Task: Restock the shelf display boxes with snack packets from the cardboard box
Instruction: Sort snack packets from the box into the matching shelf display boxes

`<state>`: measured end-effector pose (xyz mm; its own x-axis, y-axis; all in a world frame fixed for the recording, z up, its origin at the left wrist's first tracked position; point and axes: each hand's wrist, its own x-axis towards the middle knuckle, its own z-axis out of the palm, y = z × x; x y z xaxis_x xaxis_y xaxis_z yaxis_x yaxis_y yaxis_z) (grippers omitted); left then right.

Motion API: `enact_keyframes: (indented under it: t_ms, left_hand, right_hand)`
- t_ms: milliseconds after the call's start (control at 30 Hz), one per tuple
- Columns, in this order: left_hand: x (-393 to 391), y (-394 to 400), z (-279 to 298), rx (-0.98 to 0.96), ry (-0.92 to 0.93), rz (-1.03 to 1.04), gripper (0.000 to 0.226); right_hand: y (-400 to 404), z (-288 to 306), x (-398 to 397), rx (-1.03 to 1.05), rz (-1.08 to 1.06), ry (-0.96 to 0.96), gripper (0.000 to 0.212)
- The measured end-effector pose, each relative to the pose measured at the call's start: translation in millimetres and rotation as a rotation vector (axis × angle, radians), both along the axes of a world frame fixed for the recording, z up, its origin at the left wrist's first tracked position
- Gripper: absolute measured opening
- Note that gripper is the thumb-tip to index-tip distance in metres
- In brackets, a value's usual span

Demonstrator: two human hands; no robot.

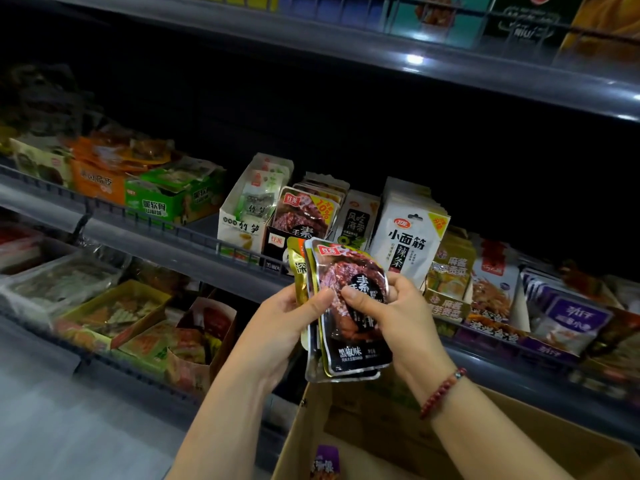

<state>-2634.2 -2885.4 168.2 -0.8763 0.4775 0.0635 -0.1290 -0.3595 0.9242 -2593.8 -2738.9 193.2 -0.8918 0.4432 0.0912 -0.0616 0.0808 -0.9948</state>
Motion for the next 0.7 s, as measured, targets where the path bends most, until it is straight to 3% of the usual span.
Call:
enact_keyframes:
  t_ms: [233,467,700]
  left_hand:
    - [-3,-1,-4,0.057,-0.058,0.035,0.036]
    - [-3,-2,-2,0.009,-0.022,0.109,0.019]
    - [-7,-7,0,-0.021,0.013,0.263,0.022]
  right_hand:
    - [7,1,-1,-0.07,-0.062,0.046,0.049]
    - [12,16,-7,-0.088,0.114,-0.218,0.056]
    - [11,23,-23,-0.119,0.017,-0.123,0.051]
